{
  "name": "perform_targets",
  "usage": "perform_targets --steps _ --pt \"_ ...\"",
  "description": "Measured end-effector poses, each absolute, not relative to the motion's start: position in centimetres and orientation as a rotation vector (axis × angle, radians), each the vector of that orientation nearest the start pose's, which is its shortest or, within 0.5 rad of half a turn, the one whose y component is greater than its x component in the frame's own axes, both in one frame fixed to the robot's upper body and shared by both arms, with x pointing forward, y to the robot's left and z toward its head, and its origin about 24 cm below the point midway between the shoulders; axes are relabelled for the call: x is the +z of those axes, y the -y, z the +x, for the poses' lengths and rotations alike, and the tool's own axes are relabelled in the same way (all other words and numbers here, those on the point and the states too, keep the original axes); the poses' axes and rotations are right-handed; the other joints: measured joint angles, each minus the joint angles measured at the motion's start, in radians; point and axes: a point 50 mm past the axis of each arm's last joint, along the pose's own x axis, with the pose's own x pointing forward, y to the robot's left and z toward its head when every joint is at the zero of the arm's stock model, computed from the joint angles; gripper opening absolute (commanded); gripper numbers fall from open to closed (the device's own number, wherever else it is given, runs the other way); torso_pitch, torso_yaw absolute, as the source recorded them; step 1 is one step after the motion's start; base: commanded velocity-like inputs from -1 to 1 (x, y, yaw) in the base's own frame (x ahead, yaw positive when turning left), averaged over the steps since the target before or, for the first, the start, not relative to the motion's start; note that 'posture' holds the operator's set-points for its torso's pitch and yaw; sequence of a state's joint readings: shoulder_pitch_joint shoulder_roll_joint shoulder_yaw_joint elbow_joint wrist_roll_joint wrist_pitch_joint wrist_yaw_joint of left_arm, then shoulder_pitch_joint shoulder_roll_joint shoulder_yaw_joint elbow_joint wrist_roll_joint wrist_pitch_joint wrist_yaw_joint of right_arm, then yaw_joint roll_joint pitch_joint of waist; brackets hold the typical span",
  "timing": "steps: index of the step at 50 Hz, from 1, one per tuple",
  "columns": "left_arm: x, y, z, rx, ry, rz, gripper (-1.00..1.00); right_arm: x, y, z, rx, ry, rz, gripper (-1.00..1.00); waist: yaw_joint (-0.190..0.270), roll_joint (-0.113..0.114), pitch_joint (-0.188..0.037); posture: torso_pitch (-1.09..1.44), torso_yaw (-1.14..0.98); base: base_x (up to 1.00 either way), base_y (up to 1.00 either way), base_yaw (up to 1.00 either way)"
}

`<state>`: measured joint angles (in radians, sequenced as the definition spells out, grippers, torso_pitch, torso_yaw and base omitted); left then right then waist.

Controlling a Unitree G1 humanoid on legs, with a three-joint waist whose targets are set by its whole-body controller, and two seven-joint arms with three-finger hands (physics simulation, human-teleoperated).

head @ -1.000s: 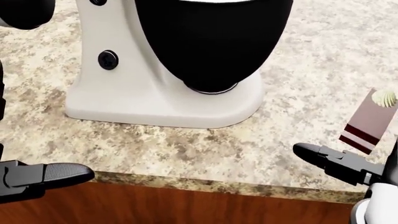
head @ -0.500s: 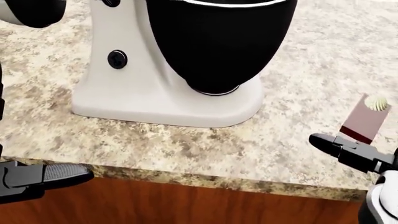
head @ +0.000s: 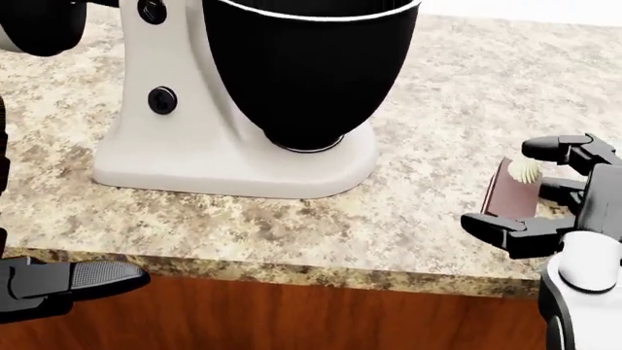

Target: Place the cake in the stand mixer bowl.

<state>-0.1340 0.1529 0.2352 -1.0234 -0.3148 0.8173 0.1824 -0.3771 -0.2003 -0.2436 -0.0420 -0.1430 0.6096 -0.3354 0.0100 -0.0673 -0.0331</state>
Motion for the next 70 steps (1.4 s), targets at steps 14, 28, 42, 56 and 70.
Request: perform_targets --steps 14,28,42,56,70 --pt "21.6 -18.3 19.8 0.115 0.348 -0.048 1.0 15.1 22.7 27.8 -0.591 -0.152 -0.39 -1.0 -0.005 0.026 0.018 0.0 0.0 0.0 0.0 0.0" --pt "21.5 -18.4 19.6 0.115 0.352 -0.051 1.0 17.1 22.3 27.9 -0.549 -0.218 -0.438 -1.0 -0.003 0.05 0.044 0.0 0.0 0.0 0.0 0.0" --pt "21.6 -18.4 19.5 0.113 0.359 -0.06 1.0 18.7 21.4 27.7 -0.504 -0.261 -0.473 -1.0 -0.004 0.071 0.063 0.0 0.0 0.0 0.0 0.0" --pt "21.6 -18.5 19.6 0.119 0.359 -0.057 1.0 21.8 20.9 27.8 -0.493 -0.218 -0.509 -1.0 -0.007 0.08 0.068 0.0 0.0 0.0 0.0 0.0" --pt "21.7 -18.4 19.6 0.116 0.36 -0.058 1.0 24.7 21.0 28.1 -0.495 -0.183 -0.556 -1.0 -0.01 0.088 0.071 0.0 0.0 0.0 0.0 0.0"
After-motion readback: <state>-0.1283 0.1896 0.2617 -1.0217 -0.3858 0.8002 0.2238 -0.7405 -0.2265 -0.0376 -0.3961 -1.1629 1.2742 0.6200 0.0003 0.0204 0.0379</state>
